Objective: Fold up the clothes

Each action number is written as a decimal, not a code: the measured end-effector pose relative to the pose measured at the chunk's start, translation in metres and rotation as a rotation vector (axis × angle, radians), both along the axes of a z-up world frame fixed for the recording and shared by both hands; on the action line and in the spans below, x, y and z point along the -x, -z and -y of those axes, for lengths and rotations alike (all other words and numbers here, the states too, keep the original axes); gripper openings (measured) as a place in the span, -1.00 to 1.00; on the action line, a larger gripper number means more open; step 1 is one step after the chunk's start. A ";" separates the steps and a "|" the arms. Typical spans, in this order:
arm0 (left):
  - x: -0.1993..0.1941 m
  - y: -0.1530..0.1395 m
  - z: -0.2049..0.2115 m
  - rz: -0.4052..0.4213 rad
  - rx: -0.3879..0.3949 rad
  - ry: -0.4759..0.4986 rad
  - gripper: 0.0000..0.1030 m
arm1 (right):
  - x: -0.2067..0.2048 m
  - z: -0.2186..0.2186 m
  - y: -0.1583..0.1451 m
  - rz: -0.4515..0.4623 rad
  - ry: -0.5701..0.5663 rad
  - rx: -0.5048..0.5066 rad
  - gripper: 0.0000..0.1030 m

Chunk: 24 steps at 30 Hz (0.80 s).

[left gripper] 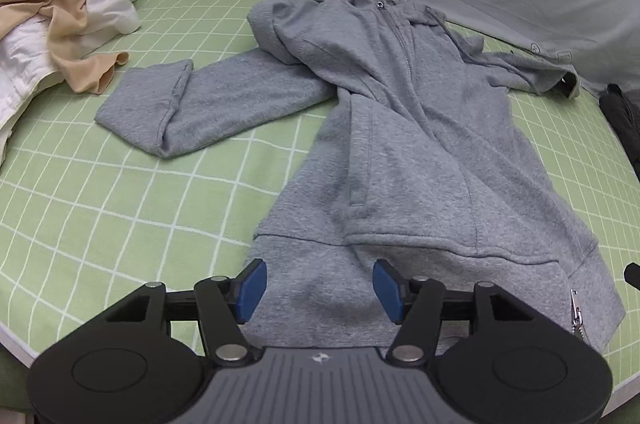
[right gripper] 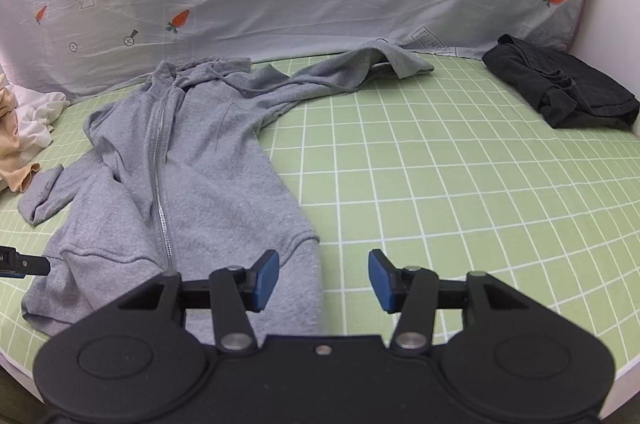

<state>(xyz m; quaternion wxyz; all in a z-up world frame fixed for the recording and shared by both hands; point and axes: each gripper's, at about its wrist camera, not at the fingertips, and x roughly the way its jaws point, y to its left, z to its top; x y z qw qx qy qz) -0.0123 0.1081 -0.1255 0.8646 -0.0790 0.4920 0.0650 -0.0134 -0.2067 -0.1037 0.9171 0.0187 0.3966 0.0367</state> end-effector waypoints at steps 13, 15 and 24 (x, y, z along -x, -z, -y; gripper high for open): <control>-0.026 0.025 -0.009 -0.046 -0.011 0.020 0.32 | -0.037 -0.003 0.046 -0.147 0.008 -0.112 0.23; -0.027 0.026 -0.009 -0.050 0.000 0.009 0.02 | -0.042 -0.006 0.049 -0.157 -0.002 -0.120 0.15; 0.006 -0.001 -0.046 -0.019 0.083 -0.223 -0.82 | -0.024 -0.015 0.027 -0.081 -0.074 -0.099 -0.90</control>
